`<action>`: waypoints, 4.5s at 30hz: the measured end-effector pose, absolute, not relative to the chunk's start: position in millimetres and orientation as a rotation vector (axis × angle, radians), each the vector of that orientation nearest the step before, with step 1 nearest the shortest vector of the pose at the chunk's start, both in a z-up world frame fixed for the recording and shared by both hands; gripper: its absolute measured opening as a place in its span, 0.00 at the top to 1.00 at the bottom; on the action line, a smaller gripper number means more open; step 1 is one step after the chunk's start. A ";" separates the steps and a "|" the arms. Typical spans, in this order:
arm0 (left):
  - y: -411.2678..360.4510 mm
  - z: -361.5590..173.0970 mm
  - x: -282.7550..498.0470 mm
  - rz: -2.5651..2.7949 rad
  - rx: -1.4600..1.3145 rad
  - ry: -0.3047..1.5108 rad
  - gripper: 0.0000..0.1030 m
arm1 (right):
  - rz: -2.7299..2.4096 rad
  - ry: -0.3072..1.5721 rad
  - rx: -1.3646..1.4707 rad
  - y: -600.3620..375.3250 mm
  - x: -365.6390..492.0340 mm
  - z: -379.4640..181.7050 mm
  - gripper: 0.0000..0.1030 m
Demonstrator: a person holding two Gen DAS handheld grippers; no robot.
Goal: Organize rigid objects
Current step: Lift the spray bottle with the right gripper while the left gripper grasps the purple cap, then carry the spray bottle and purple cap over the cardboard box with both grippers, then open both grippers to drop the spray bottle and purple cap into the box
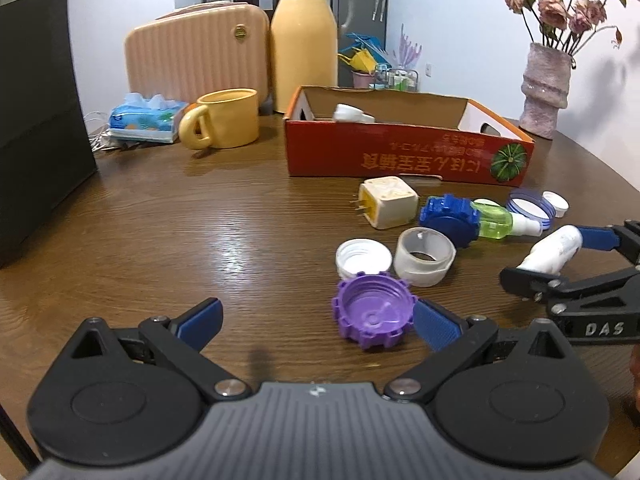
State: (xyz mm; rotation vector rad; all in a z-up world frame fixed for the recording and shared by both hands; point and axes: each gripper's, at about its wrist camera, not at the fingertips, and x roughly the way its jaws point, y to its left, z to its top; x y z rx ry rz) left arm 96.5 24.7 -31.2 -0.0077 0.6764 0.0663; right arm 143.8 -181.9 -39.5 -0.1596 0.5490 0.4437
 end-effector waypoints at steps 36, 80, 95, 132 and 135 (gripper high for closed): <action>-2.6 -46.6 125.8 0.057 -0.007 0.721 0.47 | 0.283 0.481 -0.022 -242.9 138.8 -30.7 0.05; -5.7 60.2 230.8 0.007 -0.085 0.447 0.47 | 0.245 0.362 0.025 -203.3 240.1 35.6 0.05; -3.8 42.2 308.1 0.059 -0.105 0.487 0.47 | 0.194 0.384 0.067 -198.2 319.9 24.9 0.05; 2.4 27.9 380.5 0.172 -0.078 0.531 0.00 | 0.163 0.482 -0.017 -181.8 403.3 9.8 0.00; 5.9 28.9 380.5 0.164 -0.098 0.539 0.00 | 0.163 0.477 -0.002 -185.6 402.5 11.3 0.00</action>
